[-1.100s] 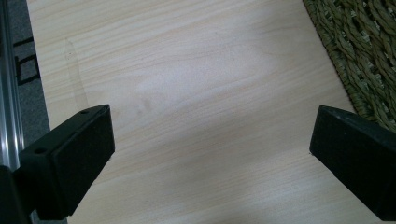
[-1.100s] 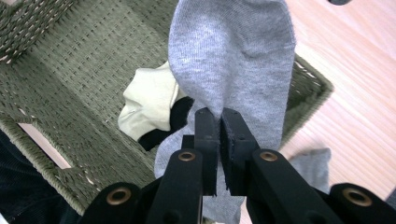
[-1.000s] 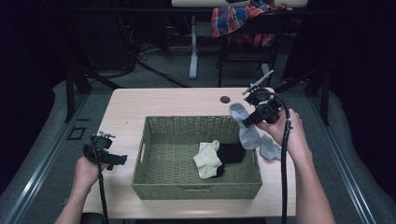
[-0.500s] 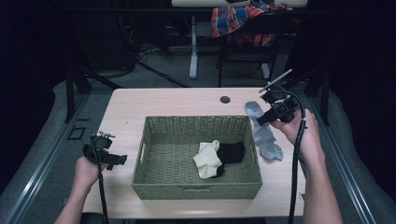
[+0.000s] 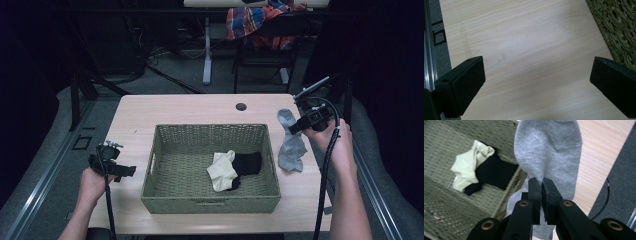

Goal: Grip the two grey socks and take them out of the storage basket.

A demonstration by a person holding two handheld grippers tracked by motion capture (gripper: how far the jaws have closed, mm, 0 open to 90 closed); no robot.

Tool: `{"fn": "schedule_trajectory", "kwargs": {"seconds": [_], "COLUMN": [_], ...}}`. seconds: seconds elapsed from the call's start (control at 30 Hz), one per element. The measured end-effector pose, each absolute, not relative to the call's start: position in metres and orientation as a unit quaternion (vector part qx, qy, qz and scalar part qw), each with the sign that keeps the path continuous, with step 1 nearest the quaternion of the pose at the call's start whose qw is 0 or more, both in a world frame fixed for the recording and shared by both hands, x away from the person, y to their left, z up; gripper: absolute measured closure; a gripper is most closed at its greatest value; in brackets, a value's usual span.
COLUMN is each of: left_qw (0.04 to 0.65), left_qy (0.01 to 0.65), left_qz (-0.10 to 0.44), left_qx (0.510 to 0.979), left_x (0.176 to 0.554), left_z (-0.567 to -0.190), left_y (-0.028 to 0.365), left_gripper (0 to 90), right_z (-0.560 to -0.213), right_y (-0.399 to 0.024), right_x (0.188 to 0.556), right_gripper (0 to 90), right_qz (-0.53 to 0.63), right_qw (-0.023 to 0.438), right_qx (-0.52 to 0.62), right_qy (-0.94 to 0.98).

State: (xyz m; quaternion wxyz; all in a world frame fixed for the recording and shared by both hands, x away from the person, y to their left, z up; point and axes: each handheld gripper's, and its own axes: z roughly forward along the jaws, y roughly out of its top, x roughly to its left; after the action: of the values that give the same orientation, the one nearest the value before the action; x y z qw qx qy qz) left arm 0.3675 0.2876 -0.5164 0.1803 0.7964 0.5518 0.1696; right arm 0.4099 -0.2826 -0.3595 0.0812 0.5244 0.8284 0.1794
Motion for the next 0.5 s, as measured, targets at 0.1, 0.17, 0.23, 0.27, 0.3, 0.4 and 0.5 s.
{"fn": "schedule_trajectory", "kwargs": {"seconds": [0.1,0.17,0.23,0.27,0.3,0.4,0.5], "left_qw": [0.181,0.180,0.180,0.180,0.180,0.180,0.180], "left_qy": [0.551,0.552,0.552,0.552,0.552,0.551,0.551], "left_qz": [0.170,0.170,0.170,0.170,0.170,0.169,0.168], "left_qx": [0.796,0.796,0.796,0.796,0.796,0.797,0.797], "left_x": [0.367,0.367,0.367,0.367,0.368,0.368,0.367], "left_z": [-0.516,-0.516,-0.516,-0.516,-0.516,-0.516,-0.516], "left_y": [0.288,0.288,0.288,0.288,0.288,0.287,0.287], "left_gripper": [0.2,0.2,0.2,0.2,0.2,0.2,0.2], "right_z": [-0.366,-0.369,-0.373,-0.375,-0.378,-0.391,-0.398], "right_y": [-0.289,-0.289,-0.293,-0.294,-0.296,-0.301,-0.303], "right_x": [0.414,0.415,0.417,0.419,0.420,0.426,0.429], "right_gripper": [86.4,86.4,86.4,86.4,86.4,86.4,86.4], "right_qz": [0.169,0.166,0.162,0.159,0.156,0.146,0.141], "right_qw": [0.083,0.086,0.085,0.085,0.085,0.080,0.074], "right_qx": [0.534,0.539,0.545,0.546,0.550,0.559,0.563], "right_qy": [0.824,0.821,0.818,0.818,0.816,0.812,0.811]}}
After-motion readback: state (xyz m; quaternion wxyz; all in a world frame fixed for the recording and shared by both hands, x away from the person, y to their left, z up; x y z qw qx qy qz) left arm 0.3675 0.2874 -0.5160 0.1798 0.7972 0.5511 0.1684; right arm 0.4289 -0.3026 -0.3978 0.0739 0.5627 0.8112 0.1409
